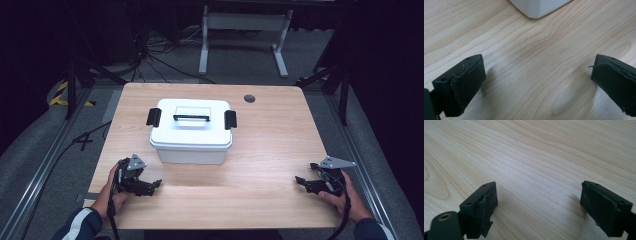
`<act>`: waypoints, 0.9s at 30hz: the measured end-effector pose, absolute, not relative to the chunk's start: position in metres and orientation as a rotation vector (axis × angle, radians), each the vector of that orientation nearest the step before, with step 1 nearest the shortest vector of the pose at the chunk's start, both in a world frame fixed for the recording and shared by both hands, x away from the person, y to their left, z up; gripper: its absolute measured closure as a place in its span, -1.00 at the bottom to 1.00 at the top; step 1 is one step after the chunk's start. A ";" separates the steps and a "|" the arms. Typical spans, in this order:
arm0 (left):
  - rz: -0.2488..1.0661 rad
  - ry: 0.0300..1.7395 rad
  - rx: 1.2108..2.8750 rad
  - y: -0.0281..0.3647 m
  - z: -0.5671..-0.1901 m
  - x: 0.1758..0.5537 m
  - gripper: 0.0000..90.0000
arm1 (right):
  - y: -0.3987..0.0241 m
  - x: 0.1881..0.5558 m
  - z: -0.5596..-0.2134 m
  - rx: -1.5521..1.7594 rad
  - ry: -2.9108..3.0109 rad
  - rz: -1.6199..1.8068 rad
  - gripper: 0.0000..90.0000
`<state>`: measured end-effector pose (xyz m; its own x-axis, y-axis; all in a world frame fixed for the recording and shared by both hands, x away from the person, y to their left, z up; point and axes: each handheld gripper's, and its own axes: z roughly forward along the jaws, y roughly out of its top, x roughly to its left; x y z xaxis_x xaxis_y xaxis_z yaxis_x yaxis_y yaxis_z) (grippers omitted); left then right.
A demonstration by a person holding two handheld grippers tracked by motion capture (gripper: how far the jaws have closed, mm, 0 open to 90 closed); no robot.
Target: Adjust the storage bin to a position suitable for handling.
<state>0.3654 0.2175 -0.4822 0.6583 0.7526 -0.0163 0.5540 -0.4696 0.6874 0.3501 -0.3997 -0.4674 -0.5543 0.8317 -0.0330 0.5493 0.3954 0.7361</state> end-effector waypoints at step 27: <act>0.325 0.893 2.240 0.219 -0.482 0.372 -1.00 | -0.401 0.364 -0.449 1.118 2.449 0.806 -0.36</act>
